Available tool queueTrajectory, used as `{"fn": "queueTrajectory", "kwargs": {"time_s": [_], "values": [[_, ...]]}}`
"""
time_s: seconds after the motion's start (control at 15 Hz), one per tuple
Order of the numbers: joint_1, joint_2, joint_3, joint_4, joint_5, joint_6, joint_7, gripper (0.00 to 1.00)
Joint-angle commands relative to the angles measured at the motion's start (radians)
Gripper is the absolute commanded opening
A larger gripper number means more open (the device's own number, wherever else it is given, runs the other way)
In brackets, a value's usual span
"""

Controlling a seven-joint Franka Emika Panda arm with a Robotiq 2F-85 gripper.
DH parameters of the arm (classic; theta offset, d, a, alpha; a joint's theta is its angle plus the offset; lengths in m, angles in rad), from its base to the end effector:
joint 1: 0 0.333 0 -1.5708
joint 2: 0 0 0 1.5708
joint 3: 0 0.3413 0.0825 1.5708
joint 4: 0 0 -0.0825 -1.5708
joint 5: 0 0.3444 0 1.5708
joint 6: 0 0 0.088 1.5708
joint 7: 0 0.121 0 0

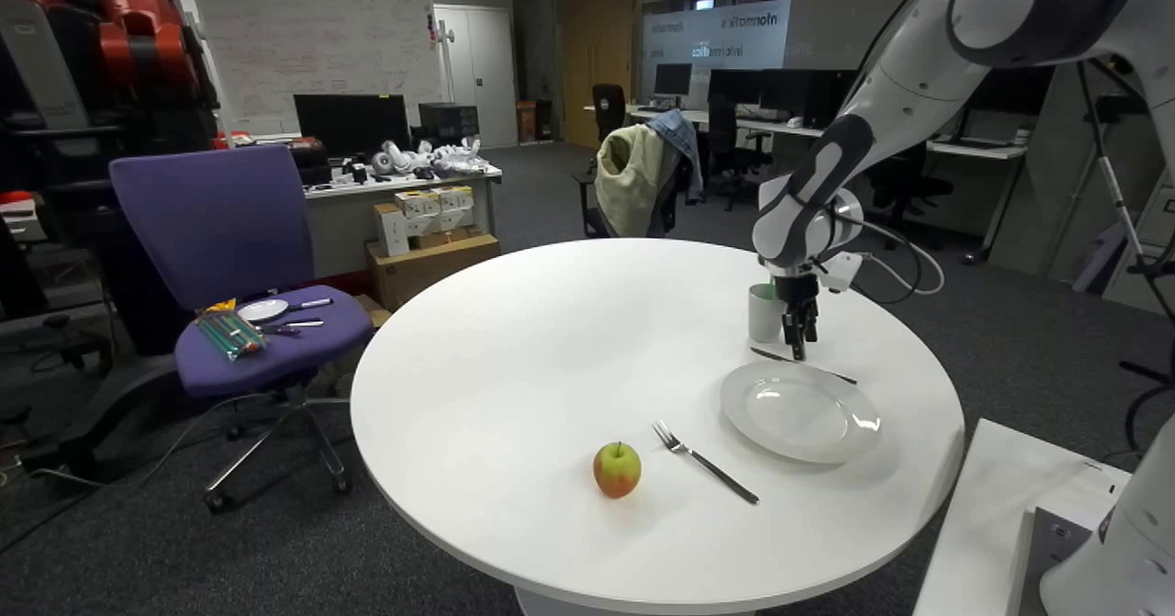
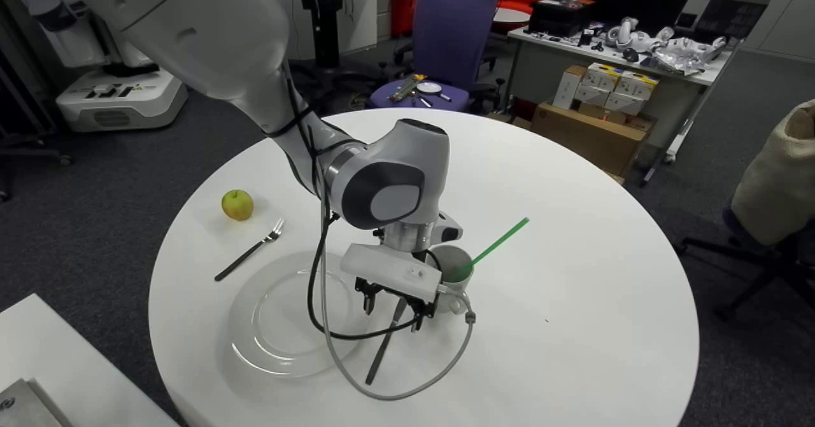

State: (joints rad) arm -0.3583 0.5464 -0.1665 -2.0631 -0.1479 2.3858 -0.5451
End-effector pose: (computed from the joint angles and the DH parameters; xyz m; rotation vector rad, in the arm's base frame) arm 0.4785 -0.2789 0.1936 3.0617 0.2359 -0.4326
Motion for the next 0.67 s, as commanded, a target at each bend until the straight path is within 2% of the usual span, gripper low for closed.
{"fn": "queueTrajectory", "kwargs": {"time_s": [0.0, 0.07, 0.27, 0.53, 0.6], "values": [[-0.016, -0.069, -0.008, -0.066, -0.028, 0.046, -0.012, 0.6], [-0.017, -0.069, -0.01, -0.068, -0.029, 0.05, -0.011, 0.54], [-0.022, -0.069, -0.014, -0.079, -0.035, 0.06, -0.013, 0.46], [-0.026, -0.06, -0.018, -0.114, -0.049, 0.101, -0.022, 0.52], [-0.025, -0.056, -0.018, -0.123, -0.053, 0.114, -0.022, 0.51]]}}
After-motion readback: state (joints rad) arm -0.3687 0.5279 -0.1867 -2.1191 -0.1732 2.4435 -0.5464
